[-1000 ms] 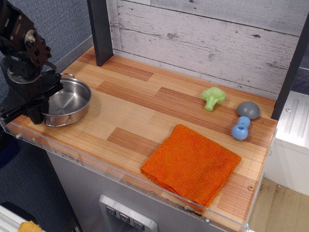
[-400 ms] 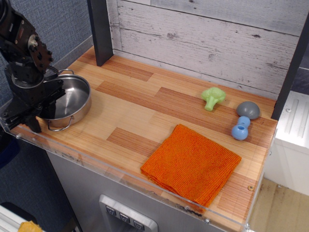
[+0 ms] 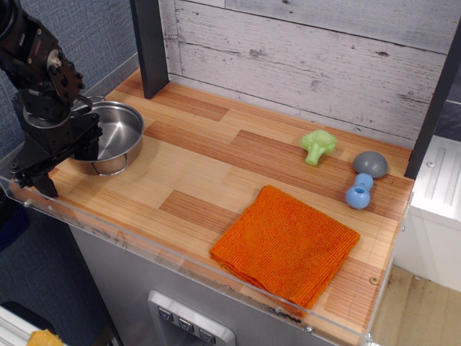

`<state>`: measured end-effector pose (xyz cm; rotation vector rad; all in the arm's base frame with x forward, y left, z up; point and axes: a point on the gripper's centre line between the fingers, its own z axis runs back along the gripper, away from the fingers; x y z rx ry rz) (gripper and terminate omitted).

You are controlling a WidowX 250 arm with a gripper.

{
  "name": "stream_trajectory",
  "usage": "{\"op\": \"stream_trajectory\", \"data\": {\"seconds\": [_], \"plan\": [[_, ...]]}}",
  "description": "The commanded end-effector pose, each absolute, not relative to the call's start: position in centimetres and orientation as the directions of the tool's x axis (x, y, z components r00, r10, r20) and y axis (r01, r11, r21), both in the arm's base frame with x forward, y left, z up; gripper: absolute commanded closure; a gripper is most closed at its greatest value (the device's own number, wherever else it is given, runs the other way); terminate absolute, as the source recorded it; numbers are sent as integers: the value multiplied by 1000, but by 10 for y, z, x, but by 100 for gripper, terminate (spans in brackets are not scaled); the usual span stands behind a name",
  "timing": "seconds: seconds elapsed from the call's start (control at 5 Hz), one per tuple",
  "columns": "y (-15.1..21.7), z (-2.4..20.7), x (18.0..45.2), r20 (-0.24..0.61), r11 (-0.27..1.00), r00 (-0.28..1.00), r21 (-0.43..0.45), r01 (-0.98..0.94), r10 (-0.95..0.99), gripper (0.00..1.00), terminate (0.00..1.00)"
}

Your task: Move the pot to the front outer edge of the table.

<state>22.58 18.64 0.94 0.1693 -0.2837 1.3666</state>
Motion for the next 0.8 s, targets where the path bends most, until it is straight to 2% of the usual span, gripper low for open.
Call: {"op": "stream_trajectory", "data": {"seconds": [0.0, 0.2, 0.6], "plan": [[187, 29, 221, 324, 209, 174, -73, -975, 930, 0, 0], [182, 42, 223, 330, 230, 187, -96, -969, 925, 0, 0], [174, 85, 225, 372, 263, 184, -173, -949, 910, 0, 0]]}}
